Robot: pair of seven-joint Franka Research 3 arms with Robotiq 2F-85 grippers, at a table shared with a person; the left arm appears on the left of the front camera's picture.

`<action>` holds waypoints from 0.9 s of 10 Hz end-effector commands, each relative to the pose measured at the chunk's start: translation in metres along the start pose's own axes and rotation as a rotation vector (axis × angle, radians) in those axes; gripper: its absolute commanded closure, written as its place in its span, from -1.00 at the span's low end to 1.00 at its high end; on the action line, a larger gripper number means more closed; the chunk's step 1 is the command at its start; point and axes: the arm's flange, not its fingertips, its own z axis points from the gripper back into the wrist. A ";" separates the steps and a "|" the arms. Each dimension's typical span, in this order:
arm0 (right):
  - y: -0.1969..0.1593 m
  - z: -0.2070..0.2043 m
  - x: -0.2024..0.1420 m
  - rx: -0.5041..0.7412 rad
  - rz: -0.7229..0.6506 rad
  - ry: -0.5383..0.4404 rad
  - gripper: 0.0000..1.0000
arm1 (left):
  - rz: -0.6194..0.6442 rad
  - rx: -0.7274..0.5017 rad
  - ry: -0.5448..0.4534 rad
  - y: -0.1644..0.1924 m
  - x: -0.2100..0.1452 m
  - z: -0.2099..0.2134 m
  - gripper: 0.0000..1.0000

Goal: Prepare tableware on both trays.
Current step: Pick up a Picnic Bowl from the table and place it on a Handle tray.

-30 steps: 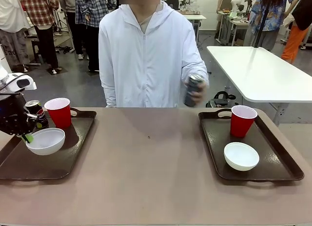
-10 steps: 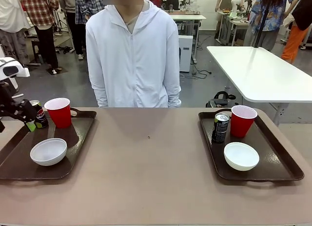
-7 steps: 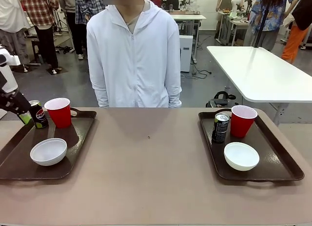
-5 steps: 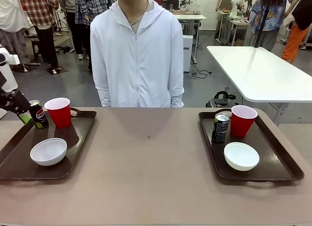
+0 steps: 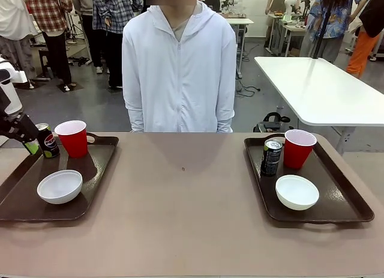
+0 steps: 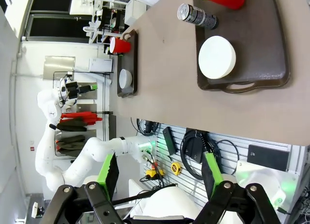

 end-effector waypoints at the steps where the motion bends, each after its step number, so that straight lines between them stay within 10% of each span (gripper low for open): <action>1: -0.004 0.000 0.000 0.001 -0.008 -0.012 -0.79 | -0.003 0.005 -0.001 0.000 0.000 -0.001 -0.91; 9: -0.004 0.000 0.000 0.001 -0.008 -0.012 -0.79 | -0.003 0.005 -0.001 0.000 0.000 -0.001 -0.91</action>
